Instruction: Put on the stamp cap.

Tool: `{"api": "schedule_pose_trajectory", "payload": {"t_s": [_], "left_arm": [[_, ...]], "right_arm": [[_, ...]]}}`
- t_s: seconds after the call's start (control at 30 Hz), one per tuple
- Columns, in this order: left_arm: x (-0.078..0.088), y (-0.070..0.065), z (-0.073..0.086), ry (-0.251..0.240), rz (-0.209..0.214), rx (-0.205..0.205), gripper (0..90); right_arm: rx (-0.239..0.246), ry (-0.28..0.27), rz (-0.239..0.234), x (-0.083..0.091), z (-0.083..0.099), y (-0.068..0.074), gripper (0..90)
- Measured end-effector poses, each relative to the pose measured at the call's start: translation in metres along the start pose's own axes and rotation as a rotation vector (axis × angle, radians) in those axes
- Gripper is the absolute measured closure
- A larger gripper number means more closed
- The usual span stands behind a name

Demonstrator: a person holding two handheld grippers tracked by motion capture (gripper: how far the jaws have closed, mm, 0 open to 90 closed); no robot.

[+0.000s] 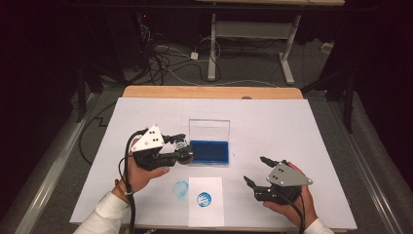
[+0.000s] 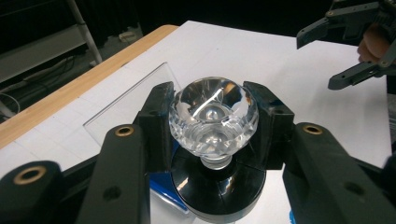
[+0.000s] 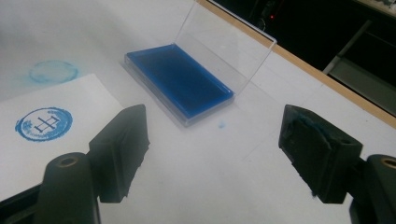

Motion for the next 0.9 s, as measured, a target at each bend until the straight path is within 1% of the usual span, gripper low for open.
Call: {"api": "schedule_pose_trajectory", "payload": {"t_s": [0.4,0.5,0.63,0.9], "left_arm": [[-0.004,0.011,0.006,0.023,-0.016,0.004,54.3],[-0.005,0.013,0.008,0.031,-0.024,0.003,54.3],[-0.006,0.016,0.009,0.035,-0.033,0.007,54.4],[-0.011,0.025,0.015,0.062,-0.052,0.015,54.3]], "right_arm": [[-0.038,0.01,0.024,0.008,0.01,-0.012,24.5],[-0.035,0.015,0.031,0.008,0.011,-0.012,24.6],[-0.026,0.017,0.028,0.008,0.011,-0.01,24.6],[-0.022,0.023,0.021,0.006,0.012,-0.009,24.6]]}}
Point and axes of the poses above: each handheld gripper's, and its own axes: x roughly backward along the jaws, z roughly out of its underside, y roughly to its left, the point moved 6 cm from there along -x, roughly forward along the jaws, and after that the axes turned 11 degrees about -x, right-handed, at the moved point
